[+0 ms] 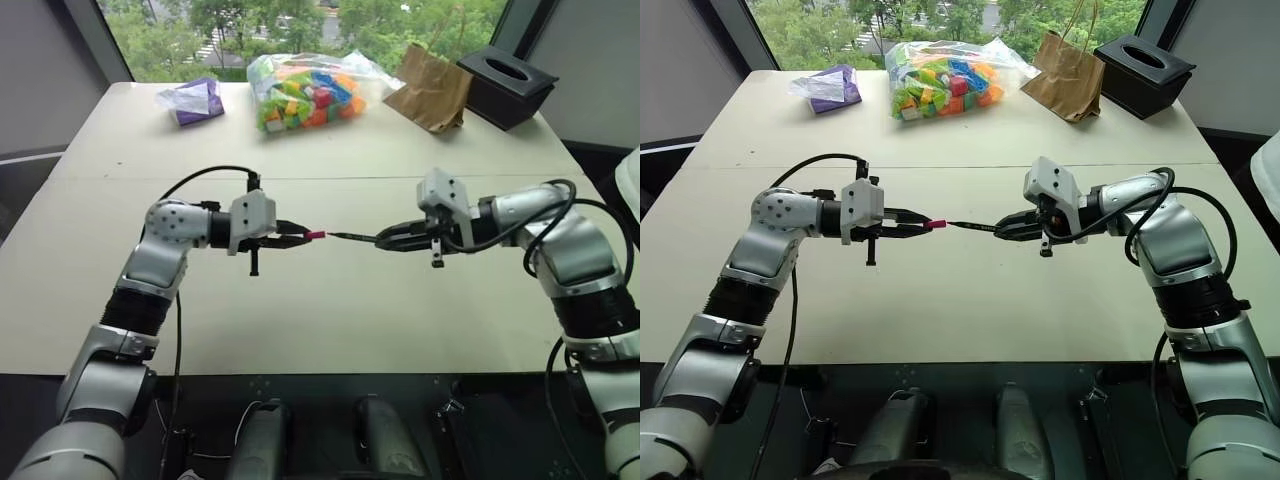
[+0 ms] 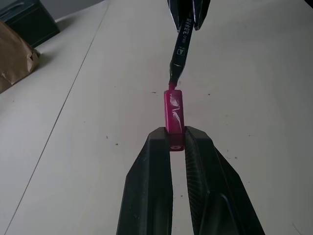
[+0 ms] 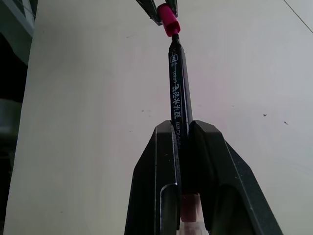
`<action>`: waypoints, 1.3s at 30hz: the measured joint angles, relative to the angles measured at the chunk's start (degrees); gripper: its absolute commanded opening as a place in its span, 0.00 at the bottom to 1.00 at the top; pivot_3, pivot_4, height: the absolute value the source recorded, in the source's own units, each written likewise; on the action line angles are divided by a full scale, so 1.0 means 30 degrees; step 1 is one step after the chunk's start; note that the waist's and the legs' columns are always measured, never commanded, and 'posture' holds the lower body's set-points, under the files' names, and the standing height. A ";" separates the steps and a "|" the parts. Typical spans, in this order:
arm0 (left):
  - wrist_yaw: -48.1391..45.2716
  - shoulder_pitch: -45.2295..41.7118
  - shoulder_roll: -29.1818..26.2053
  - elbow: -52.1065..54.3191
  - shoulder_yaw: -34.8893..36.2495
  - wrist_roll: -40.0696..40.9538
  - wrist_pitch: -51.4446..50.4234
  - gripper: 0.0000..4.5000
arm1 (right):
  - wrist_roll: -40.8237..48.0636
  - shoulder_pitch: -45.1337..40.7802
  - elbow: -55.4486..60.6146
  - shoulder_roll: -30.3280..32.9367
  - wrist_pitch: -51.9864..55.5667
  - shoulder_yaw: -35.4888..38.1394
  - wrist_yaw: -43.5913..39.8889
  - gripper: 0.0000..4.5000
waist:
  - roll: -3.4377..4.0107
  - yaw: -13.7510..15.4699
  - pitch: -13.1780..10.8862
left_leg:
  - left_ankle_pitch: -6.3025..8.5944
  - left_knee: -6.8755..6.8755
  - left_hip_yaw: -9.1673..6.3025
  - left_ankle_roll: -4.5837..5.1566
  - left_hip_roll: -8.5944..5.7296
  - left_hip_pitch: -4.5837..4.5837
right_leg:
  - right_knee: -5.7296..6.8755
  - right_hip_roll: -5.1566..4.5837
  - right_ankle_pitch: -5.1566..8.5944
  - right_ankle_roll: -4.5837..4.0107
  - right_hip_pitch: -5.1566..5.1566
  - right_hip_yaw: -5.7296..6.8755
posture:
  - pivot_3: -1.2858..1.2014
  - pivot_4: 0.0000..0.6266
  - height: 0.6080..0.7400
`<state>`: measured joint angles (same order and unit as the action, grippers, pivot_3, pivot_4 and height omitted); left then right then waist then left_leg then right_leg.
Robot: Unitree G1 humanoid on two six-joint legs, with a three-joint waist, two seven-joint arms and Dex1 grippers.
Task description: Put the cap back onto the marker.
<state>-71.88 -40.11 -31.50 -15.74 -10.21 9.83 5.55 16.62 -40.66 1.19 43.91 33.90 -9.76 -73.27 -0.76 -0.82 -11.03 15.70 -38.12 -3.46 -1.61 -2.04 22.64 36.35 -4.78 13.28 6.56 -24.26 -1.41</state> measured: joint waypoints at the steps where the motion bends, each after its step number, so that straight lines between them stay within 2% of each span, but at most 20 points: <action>1: 0.0003 0.0000 0.0019 0.0000 -0.0001 -0.0039 0.0002 0.00 | 0.0000 0.0000 0.0002 -0.0004 0.0017 -0.0024 0.0000 0.01 | 0.0000 0.0000 0.0000 | 0.0000 0.0000 0.0000 0.0000 0.0000 0.0000 | 0.0000 0.0000 0.0000 0.0000 0.0000 0.0001 | 0.52 0.24 1.00; 23: -0.0613 -0.0249 0.0428 -0.0088 -0.0494 -0.0353 0.0635 0.00 | 0.0120 0.0001 0.0450 -0.0072 0.0267 -0.0469 -0.0042 0.01 | 0.0000 0.0004 0.0000 | 0.0000 0.0000 -0.0001 0.0000 0.0000 0.0000 | -0.0001 0.0000 0.0000 0.0001 0.0000 0.0000 | 0.52 0.24 1.00; 31: -0.0964 -0.0871 0.0482 -0.1271 -0.0946 -0.1395 0.2864 0.00 | 0.0039 -0.0001 0.0460 -0.0035 0.0547 -0.0897 -0.0048 0.01 | -0.0001 0.0010 0.0000 | 0.0000 0.0000 0.0002 0.0000 -0.0001 0.0002 | -0.0002 0.0000 0.0000 0.0000 0.0000 0.0001 | 0.52 0.24 1.00; 39: 0.0000 -0.1287 0.0993 -0.2870 -0.1063 -0.2677 0.5438 0.00 | -0.0255 -0.0066 0.0417 -0.0125 0.1145 -0.0933 0.0366 0.01 | -0.0001 0.0006 0.0000 | 0.0000 -0.0001 0.0001 0.0000 -0.0001 0.0003 | -0.0002 0.0000 0.0000 0.0001 -0.0004 0.0001 | 0.52 0.24 1.00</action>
<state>-71.89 -43.97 -28.53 -24.35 -13.40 1.80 21.87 15.86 -40.86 2.44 43.54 37.33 -12.56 -72.18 -0.76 -0.80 -11.03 15.70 -38.13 -3.45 -1.61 -2.04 22.65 36.34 -4.78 13.28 6.56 -24.27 -1.40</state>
